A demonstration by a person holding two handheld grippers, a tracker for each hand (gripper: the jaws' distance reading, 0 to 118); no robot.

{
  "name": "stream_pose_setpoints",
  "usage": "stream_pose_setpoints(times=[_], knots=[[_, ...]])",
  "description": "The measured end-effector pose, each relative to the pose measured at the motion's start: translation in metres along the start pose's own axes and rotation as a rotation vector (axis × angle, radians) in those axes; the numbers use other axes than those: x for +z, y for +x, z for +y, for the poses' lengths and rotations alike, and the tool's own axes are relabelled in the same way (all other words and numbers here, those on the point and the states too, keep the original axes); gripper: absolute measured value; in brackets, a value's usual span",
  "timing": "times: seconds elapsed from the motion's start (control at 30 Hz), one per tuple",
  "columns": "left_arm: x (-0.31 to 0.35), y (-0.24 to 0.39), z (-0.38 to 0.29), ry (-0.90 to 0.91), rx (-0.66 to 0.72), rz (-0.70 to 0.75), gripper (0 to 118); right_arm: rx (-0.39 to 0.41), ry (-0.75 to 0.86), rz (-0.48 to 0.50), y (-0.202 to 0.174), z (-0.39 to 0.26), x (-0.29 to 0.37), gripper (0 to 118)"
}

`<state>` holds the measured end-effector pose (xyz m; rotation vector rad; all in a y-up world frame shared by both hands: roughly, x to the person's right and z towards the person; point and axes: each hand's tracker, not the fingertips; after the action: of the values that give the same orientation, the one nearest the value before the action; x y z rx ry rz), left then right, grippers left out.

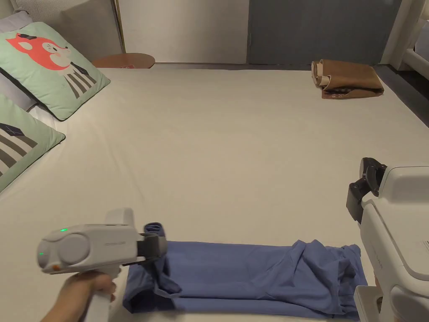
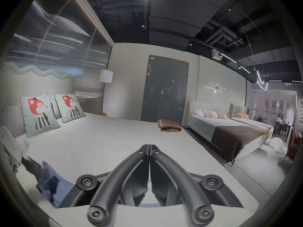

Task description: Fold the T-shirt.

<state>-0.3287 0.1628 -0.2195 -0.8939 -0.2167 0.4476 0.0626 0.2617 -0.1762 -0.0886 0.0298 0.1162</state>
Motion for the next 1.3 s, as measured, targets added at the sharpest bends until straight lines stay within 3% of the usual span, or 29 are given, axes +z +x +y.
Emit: stream_pose_setpoints(times=[0.17,0.33,0.37,0.4,0.47,0.5,0.6,0.83,0.9,0.93,0.97,1.17,1.3], knots=[[-0.046,0.044,-0.019,-0.069,-0.011,-0.073,3,-0.009,-0.004,-0.014,0.012,0.000,0.009,0],[-0.072,0.070,-0.039,-0.067,-0.049,-0.023,5,-0.040,-0.012,-0.013,0.019,0.001,0.013,0],[-0.074,0.070,-0.041,-0.058,-0.047,-0.009,15,-0.041,-0.011,-0.013,0.020,0.001,0.014,0],[-0.076,0.065,-0.035,-0.056,-0.047,-0.004,35,-0.039,-0.011,-0.014,0.021,0.002,0.015,0],[-0.074,0.065,-0.036,-0.056,-0.046,-0.021,97,-0.041,-0.009,-0.017,0.022,0.004,0.017,0],[-0.071,0.065,-0.036,-0.058,-0.047,-0.029,111,-0.044,-0.010,-0.016,0.023,0.004,0.018,0],[-0.049,0.069,-0.036,0.015,-0.056,-0.064,108,-0.062,-0.011,-0.011,0.023,0.004,0.018,0],[0.007,0.035,-0.031,0.318,-0.142,0.118,102,-0.059,-0.012,0.002,0.020,0.005,0.019,0],[0.020,0.024,-0.037,0.397,-0.165,0.145,47,-0.060,-0.012,0.012,0.018,0.006,0.020,0],[0.030,0.027,-0.042,0.427,-0.185,0.181,10,-0.058,-0.011,0.014,0.017,0.006,0.020,0],[0.032,0.025,-0.046,0.445,-0.210,0.238,0,-0.058,-0.010,0.014,0.018,0.006,0.017,0],[0.004,0.016,-0.057,0.436,-0.229,0.364,0,-0.063,-0.009,0.022,0.016,0.007,0.019,0],[-0.021,0.038,-0.071,0.381,-0.230,0.333,0,-0.057,-0.013,0.016,0.017,0.008,0.021,0]])
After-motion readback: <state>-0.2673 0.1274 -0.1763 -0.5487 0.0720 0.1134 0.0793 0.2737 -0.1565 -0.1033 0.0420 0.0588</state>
